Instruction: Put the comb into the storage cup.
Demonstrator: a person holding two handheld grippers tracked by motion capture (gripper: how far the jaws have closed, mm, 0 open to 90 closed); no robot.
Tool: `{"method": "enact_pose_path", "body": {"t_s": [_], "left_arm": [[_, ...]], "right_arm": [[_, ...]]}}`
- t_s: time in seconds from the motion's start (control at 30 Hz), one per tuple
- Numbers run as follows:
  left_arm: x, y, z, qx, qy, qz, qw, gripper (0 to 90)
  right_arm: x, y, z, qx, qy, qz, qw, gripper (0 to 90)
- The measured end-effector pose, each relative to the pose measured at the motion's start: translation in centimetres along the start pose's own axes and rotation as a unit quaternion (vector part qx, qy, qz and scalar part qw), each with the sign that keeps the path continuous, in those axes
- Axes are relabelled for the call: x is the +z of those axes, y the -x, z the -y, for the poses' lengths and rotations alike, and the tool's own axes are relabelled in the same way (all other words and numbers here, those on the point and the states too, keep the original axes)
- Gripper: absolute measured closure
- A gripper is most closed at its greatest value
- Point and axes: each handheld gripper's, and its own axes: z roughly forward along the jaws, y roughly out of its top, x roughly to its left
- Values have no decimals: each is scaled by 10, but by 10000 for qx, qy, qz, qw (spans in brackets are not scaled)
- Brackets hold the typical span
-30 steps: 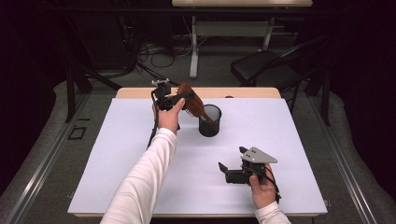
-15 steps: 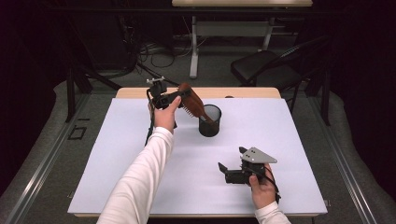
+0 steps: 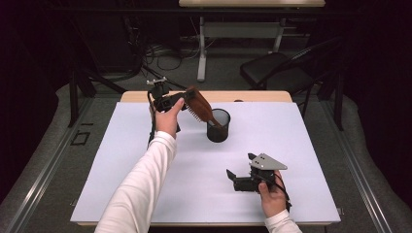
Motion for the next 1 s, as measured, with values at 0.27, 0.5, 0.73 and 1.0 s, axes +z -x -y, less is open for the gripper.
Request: {"method": "enact_pose_path", "body": {"t_s": [0.27, 0.5, 0.73, 1.0], "left_arm": [[-10, 4, -5, 26, 139, 147, 9998, 289], [-19, 4, -11, 183, 208, 106, 9996, 313], [-24, 5, -13, 340, 373, 276, 9983, 324], [-28, 9, -13, 420, 368, 285, 9980, 310]], "right_arm": [[0, 0, 0, -5, -3, 0, 10000, 35], [0, 0, 0, -14, 8, -2, 10000, 35], [1, -1, 0, -11, -14, -6, 10000, 35], [1, -1, 0, -18, -19, -7, 10000, 35]]}}
